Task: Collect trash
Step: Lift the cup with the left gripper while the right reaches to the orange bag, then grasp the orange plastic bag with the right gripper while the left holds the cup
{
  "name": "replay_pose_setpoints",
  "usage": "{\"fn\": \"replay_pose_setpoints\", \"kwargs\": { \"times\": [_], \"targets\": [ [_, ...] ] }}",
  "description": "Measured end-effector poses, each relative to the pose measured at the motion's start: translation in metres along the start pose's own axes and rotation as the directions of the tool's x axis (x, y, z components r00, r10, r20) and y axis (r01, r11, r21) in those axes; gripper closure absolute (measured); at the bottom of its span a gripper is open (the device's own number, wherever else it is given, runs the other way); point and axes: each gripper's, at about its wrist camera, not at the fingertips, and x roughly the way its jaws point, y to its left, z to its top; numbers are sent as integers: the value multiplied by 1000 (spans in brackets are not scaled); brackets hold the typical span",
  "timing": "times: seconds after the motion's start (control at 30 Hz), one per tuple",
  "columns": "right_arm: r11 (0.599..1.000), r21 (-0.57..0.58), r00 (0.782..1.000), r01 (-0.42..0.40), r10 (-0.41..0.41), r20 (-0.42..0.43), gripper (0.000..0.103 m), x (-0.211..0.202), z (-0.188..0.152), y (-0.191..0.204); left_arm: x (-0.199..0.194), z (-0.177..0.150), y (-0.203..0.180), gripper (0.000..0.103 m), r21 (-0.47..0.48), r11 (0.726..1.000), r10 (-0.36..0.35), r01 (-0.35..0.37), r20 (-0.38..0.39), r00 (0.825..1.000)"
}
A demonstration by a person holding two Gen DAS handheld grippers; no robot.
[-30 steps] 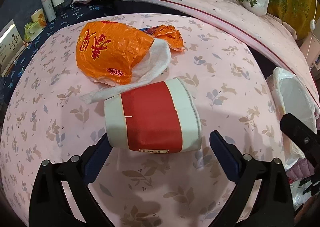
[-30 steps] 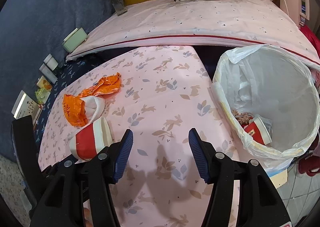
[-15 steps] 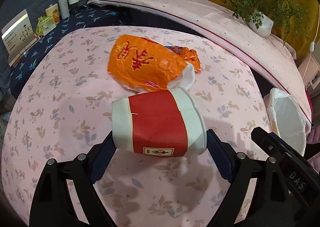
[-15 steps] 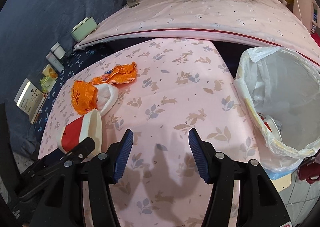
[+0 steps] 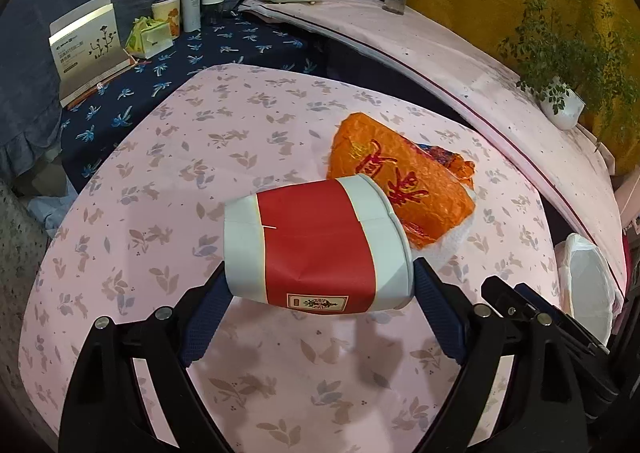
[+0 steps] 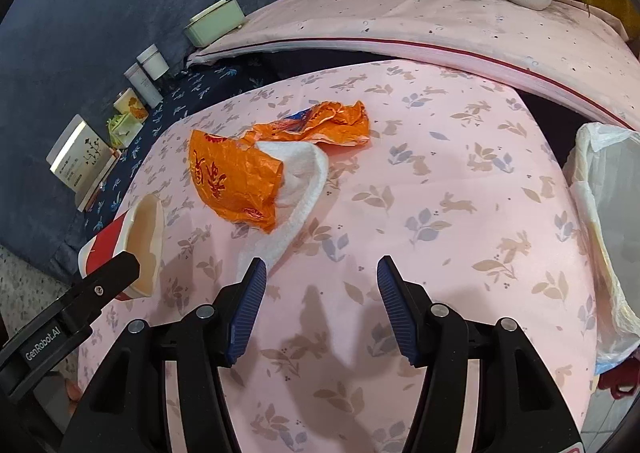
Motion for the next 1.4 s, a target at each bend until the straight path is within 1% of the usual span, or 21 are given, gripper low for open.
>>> {"fn": "replay_pose_setpoints", "kwargs": {
  "times": [0.23, 0.47, 0.53, 0.57, 0.6, 0.63, 0.7, 0.73, 0.9, 1.0, 1.07, 1.13, 1.2, 1.27, 1.33, 1.4],
  "targets": [
    [999, -43, 1000, -17, 18, 13, 47, 14, 21, 28, 3, 16, 18, 19, -25, 1000, 3, -2, 18, 1000],
    [998, -58, 999, -31, 32, 10, 47, 41, 39, 37, 7, 28, 21, 19, -22, 1000, -2, 2, 30, 1000],
    [997, -63, 999, -36, 37, 1, 49, 48, 40, 38, 8, 29, 20, 19, -22, 1000, -2, 3, 30, 1000],
    [997, -69, 999, -37, 36, -10, 57, 52, 41, 39, 9, 30, 20, 19, -21, 1000, -4, 4, 30, 1000],
    [997, -74, 999, -38, 36, -21, 69, 55, 41, 40, 10, 30, 20, 19, -19, 1000, -4, 5, 29, 1000],
    [996, -74, 999, -45, 43, -32, 75, 58, 40, 40, 11, 31, 19, 19, -18, 1000, -3, 4, 29, 1000],
    [995, -66, 996, -74, 70, -50, 100, 59, 38, 39, 12, 31, 17, 19, -14, 1000, -3, 3, 29, 1000],
    [995, -62, 996, -82, 78, -51, 102, 58, 37, 39, 12, 31, 16, 19, -13, 1000, -3, 3, 28, 1000],
    [993, -61, 994, -105, 104, -21, 102, 40, 32, 35, 10, 29, 7, 19, -4, 1000, -8, 8, 27, 1000],
    [993, -58, 995, -104, 104, 3, 102, 27, 31, 31, 8, 26, 1, 19, 0, 1000, -11, 11, 26, 1000],
    [993, -51, 995, -104, 105, 0, 102, 26, 32, 28, 6, 25, -1, 19, 2, 1000, -11, 11, 27, 1000],
    [994, -29, 994, -108, 107, -20, 96, 31, 33, 24, 5, 25, -2, 19, 0, 1000, -12, 12, 28, 1000],
    [993, -10, 992, -119, 118, -38, 80, 37, 35, 22, 5, 25, -1, 19, -2, 1000, -10, 10, 28, 1000],
    [990, 5, 989, -138, 138, -54, 70, 45, 36, 22, 6, 25, 2, 19, -1, 1000, -3, 3, 29, 1000],
    [988, 9, 986, -152, 152, -65, 69, 55, 38, 25, 8, 27, 6, 19, -5, 1000, 2, -2, 26, 1000],
    [987, 16, 985, -160, 161, -70, 62, 63, 40, 27, 10, 29, 9, 19, -10, 1000, 7, -6, 25, 1000]
  ]
}}
